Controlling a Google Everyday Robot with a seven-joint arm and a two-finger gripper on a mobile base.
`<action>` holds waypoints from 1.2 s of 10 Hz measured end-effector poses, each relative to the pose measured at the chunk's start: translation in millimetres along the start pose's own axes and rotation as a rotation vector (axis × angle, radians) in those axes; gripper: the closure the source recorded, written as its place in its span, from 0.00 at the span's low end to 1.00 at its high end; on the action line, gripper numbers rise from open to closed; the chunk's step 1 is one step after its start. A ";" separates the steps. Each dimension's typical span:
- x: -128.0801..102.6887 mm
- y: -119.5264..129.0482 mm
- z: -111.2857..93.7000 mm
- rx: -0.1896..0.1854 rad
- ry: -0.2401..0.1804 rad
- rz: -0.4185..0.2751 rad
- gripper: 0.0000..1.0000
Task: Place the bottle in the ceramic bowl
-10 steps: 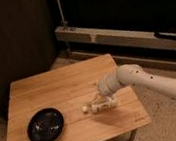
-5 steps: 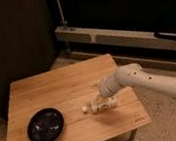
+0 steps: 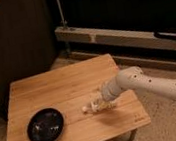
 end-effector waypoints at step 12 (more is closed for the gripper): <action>-1.9 -1.8 64.6 -0.141 -0.019 -0.094 0.35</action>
